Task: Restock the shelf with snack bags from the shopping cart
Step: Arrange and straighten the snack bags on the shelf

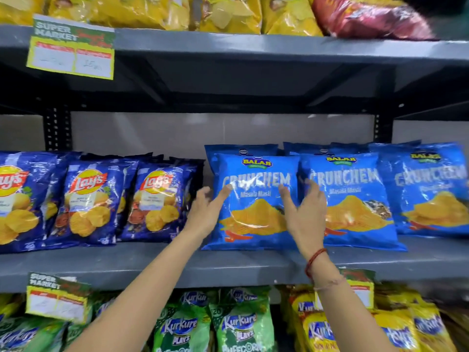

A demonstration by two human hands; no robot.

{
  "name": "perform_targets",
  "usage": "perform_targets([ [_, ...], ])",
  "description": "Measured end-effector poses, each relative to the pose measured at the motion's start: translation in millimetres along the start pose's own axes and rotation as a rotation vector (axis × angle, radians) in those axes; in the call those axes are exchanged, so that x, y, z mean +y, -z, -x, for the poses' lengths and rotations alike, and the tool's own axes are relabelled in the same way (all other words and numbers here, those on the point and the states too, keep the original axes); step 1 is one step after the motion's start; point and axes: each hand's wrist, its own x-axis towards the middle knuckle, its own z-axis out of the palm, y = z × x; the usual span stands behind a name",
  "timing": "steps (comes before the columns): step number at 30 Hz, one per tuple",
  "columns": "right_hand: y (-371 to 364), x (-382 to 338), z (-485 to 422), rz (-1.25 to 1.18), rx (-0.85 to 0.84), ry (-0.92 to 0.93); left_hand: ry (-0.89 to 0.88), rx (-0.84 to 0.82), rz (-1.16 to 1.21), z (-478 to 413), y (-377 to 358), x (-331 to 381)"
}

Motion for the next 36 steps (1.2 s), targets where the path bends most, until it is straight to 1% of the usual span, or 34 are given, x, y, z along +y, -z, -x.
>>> perform_targets([
  [2, -0.5, 13.3, -4.3, -0.078, -0.186, -0.157, 0.189, -0.063, 0.07, -3.2, -16.3, -1.4],
  [3, -3.1, 17.4, -5.3, -0.132, -0.263, -0.232, 0.247, -0.067, 0.095, -4.5, -21.3, -2.1],
  [4, -6.9, 20.6, -6.7, -0.179, -0.311, -0.294, 0.276, -0.056, 0.116, -5.6, -25.3, -2.9],
  [6, -14.5, 24.3, -11.2, -0.229, -0.328, -0.34, 0.266, -0.003, 0.144, -7.1, -30.7, -5.9],
  [9, -24.6, 23.6, -17.1, -0.226, -0.28, -0.273, 0.212, 0.104, 0.172, -3.8, -33.2, -9.6],
  [12, -33.8, 20.1, -19.5, -0.255, -0.282, -0.2, 0.137, 0.186, 0.228, -3.8, -30.2, -15.1],
  [14, -39.7, 19.4, -22.3, -0.304, -0.306, -0.171, 0.1, 0.202, 0.268, -5.8, -28.0, -18.3],
  [17, -46.5, 21.7, -27.7, -0.31, -0.355, -0.191, 0.086, 0.19, 0.304, -9.7, -27.4, -21.8],
  [22, -49.0, 29.5, -27.0, -0.317, -0.343, -0.216, 0.09, 0.181, 0.226, -12.8, -30.2, -24.5],
  [26, -43.9, 29.2, -22.9, -0.263, -0.34, -0.21, 0.079, 0.242, 0.111, -7.4, -31.5, -22.5],
  [29, -31.0, 24.7, -18.2, -0.182, -0.288, -0.07, -0.073, 0.394, 0.015, 0.1, -31.6, -18.8],
  [30, -23.4, 23.5, -16.7, -0.159, -0.259, -0.005, -0.159, 0.464, -0.027, 4.5, -32.4, -15.6],
  [32, -3.9, 22.5, -14.6, -0.141, -0.195, 0.121, -0.389, 0.561, -0.118, 16.1, -36.2, -3.1],
  [33, 7.7, 23.7, -15.2, -0.138, -0.15, 0.175, -0.514, 0.567, -0.16, 21.9, -40.9, 5.1],
  [34, 20.0, 26.6, -17.4, -0.131, -0.091, 0.218, -0.625, 0.533, -0.19, 26.6, -47.8, 12.8],
  [35, 33.0, 30.9, -20.9, -0.112, -0.022, 0.25, -0.708, 0.459, -0.2, 31.1, -57.2, 20.5],
  [36, 45.8, 36.6, -26.1, -0.08, 0.052, 0.268, -0.754, 0.358, -0.193, 34.2, -69.0, 27.6],
])
